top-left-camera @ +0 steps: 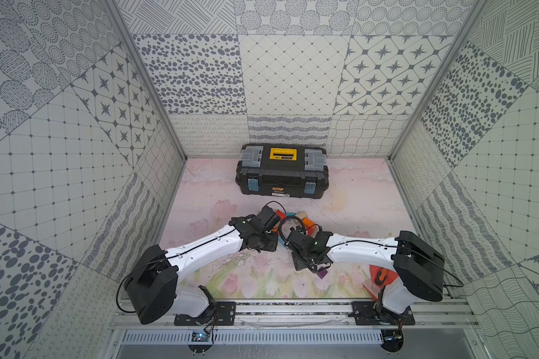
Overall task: Assemble a heart with building blocks
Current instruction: Assemble the building block at the center of the board.
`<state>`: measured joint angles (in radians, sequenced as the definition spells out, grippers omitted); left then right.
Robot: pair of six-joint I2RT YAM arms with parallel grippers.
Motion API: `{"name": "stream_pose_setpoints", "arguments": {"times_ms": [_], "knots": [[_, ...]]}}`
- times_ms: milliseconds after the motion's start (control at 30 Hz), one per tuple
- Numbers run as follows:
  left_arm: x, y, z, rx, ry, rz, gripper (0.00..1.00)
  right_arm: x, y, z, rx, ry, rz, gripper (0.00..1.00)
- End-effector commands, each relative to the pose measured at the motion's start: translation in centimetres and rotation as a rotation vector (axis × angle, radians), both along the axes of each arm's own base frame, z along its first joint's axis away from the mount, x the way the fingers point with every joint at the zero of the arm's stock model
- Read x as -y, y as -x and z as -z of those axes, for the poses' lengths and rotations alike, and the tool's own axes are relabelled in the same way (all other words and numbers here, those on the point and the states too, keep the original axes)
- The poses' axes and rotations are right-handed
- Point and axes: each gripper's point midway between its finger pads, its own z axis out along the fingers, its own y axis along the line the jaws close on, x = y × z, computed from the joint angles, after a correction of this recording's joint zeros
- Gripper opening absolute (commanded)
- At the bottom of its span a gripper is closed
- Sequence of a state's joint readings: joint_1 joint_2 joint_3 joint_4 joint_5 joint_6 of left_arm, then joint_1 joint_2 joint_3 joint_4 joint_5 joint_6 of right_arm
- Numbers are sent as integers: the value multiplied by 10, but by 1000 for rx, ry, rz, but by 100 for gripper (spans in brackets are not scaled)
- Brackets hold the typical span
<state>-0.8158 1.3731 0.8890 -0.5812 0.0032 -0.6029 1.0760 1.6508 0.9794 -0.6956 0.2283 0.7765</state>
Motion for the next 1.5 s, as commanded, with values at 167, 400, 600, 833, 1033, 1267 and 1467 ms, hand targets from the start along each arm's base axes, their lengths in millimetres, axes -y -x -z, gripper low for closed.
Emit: {"name": "stream_pose_setpoints", "arguments": {"times_ms": [167,400,600,833,1033,1267,1467], "knots": [[4,-2,3,-26,76,-53,42,-15,-17,-3,27,-13,12,59],[1,-4,4,-24,67,-51,42,-21,-29,-1,37,-31,23,52],[-2,-4,5,-22,58,-53,42,-24,-34,0,41,-28,26,51],[-3,-4,7,-22,54,-54,41,-22,-39,1,49,-28,35,49],[-4,-3,8,-24,50,-51,41,-24,-44,0,60,-34,38,47],[-5,-2,7,-24,46,-48,41,-25,-49,0,70,-34,41,46],[-4,-2,8,-26,46,-47,41,-24,-52,-2,79,-36,45,46]]}}
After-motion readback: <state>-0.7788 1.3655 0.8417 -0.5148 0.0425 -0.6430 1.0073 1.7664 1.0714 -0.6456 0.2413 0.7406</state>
